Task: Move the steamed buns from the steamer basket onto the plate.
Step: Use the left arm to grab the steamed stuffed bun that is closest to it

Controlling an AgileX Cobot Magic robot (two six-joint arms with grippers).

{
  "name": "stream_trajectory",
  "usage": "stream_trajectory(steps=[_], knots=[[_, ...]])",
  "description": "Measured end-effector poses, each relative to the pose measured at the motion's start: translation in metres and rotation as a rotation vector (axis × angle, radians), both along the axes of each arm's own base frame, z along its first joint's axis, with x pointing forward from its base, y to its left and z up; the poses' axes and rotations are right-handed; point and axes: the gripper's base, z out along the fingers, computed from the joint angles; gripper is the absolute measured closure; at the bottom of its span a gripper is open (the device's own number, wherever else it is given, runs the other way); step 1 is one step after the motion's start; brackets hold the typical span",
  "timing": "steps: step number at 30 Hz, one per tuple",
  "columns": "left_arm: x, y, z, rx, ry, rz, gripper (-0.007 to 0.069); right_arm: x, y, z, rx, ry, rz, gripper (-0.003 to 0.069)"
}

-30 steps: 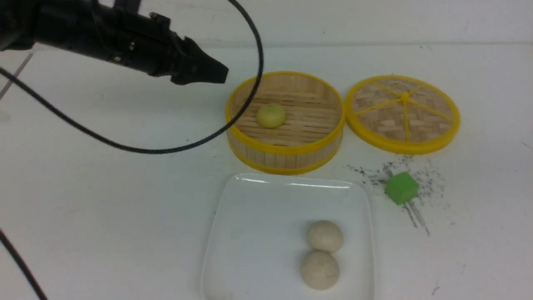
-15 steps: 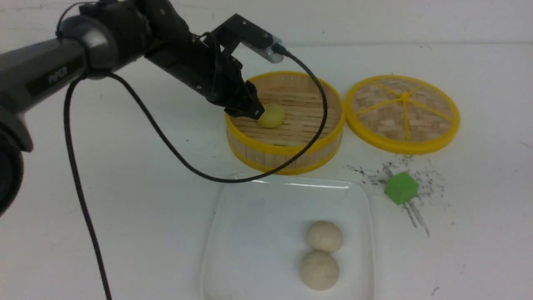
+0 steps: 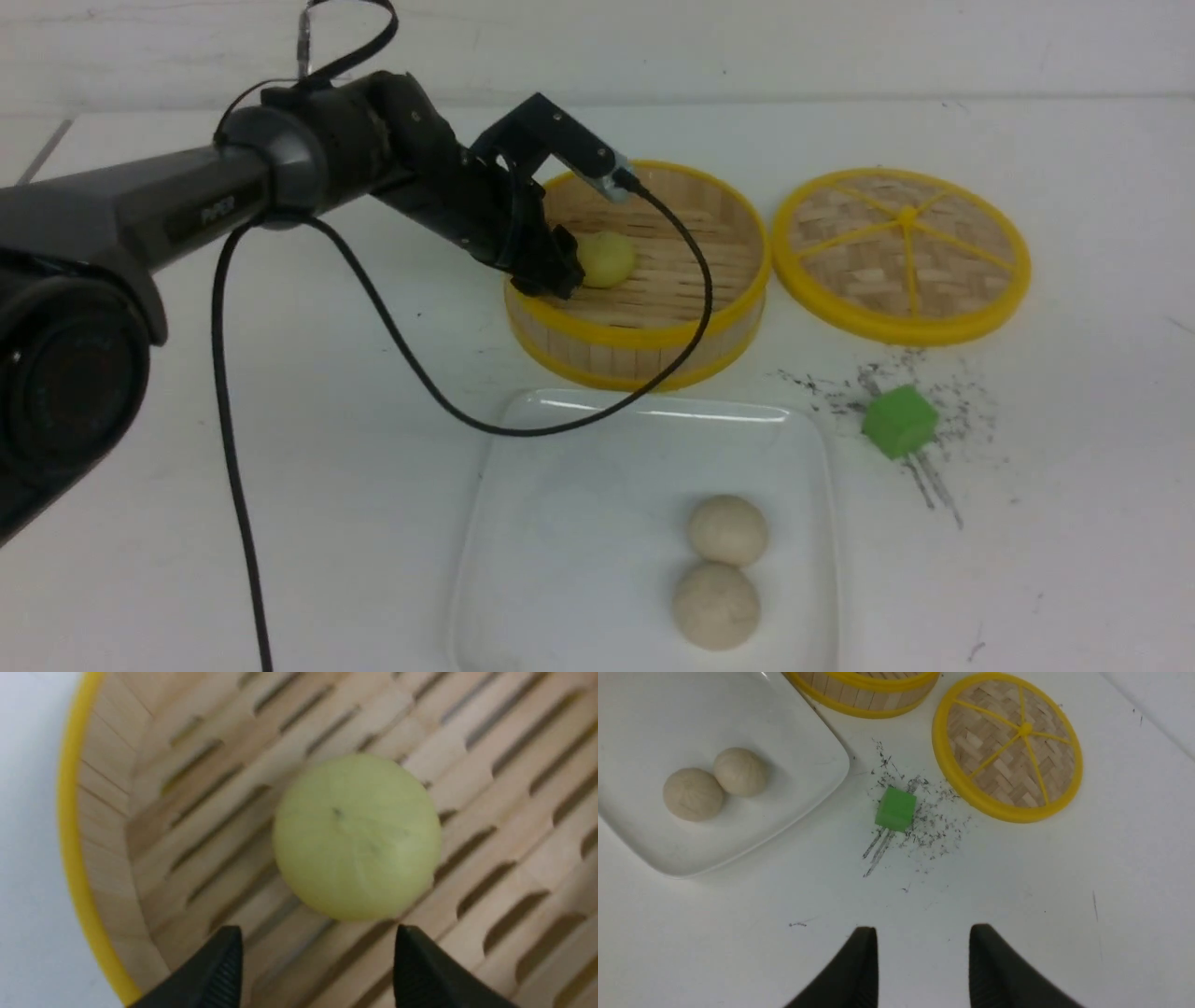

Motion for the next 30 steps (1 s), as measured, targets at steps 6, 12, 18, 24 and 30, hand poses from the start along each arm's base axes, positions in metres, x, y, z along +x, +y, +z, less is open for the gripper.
stream_trajectory(steps=[6, 12, 18, 24, 30], knots=[[-0.001, -0.01, 0.002, -0.018, -0.026, -0.008, 0.0141, 0.0, 0.0, 0.0, 0.0, 0.0, 0.0, 0.0365], [0.0, -0.013, 0.005, -0.04, -0.051, 0.007, 0.0143, 0.0, 0.0, 0.0, -0.001, 0.0, 0.0, 0.0365], [0.002, -0.014, 0.007, -0.06, -0.081, 0.019, 0.0142, 0.0, 0.0, 0.0, -0.001, 0.0, 0.0, 0.0365], [0.002, -0.015, 0.008, -0.077, -0.088, 0.011, 0.0148, 0.0, 0.0, 0.0, -0.001, 0.0, 0.0, 0.0365], [0.003, -0.016, 0.004, -0.092, -0.073, 0.013, 0.0221, 0.0, 0.0, 0.0, -0.001, 0.0, 0.0, 0.0365]])
